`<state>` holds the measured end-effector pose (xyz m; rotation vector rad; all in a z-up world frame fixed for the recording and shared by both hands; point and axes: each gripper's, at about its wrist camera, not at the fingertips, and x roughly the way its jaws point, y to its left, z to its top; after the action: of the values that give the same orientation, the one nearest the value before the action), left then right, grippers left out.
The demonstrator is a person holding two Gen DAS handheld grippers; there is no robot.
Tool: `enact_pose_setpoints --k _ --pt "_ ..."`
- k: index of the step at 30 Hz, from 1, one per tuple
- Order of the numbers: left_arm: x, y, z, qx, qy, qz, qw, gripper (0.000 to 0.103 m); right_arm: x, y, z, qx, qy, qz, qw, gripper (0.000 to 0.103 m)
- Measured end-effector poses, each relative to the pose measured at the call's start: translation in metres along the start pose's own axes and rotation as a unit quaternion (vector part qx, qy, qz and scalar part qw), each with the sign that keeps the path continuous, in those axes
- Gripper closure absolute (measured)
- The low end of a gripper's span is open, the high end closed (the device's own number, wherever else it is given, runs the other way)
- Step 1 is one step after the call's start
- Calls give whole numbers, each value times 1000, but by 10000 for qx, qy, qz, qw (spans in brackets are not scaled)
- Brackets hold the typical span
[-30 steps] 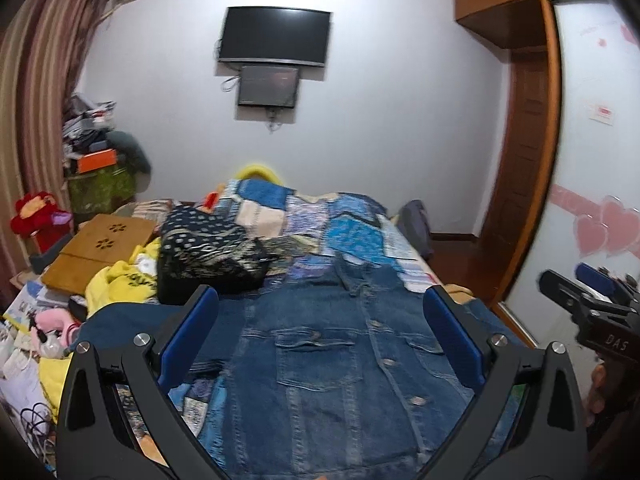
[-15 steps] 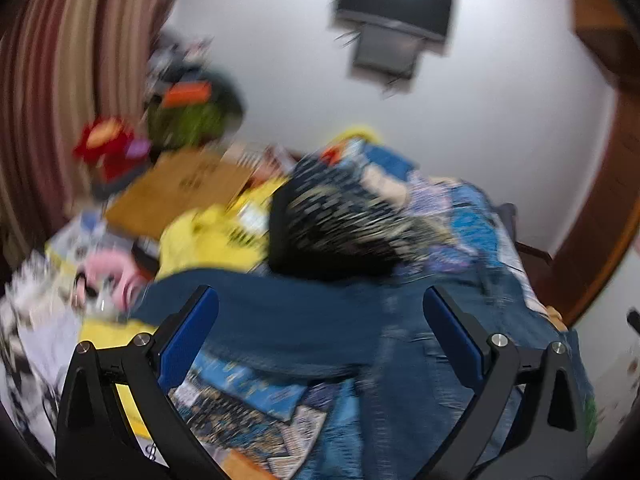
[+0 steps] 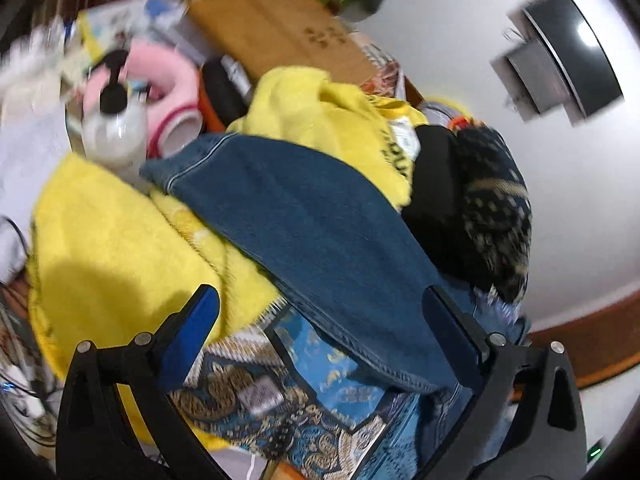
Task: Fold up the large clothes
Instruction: 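Grasp the denim jacket sleeve with the left gripper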
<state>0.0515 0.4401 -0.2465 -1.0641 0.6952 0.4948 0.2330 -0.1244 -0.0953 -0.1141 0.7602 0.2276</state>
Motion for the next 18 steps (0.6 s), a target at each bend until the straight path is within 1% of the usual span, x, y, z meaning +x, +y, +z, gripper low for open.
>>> enact_pose_setpoints --k 2,5,6,8,13,16,18 --pt "13 15 8 -281 116 -130 9995 11 6 4 0 -31 79 -29 10000 0" --pt "27 27 16 -528 153 -308 9980 14 16 9 2 -99 193 -89 9997 0" --pt "31 30 19 -560 143 -333 9978 17 19 10 2 -116 229 -99 9996 0" --pt "38 35 26 -560 119 -286 9979 23 24 14 3 -140 293 -99 9994 0" --pt "61 41 37 -461 126 -62 9988 27 33 22 6 -238 383 -130 9989 0" --pt "67 38 40 -275 51 291 9992 42 34 26 6 -288 396 -131 9987 0" --pt "65 34 38 -88 2 660 9978 65 33 28 6 -329 395 -143 9986 0"
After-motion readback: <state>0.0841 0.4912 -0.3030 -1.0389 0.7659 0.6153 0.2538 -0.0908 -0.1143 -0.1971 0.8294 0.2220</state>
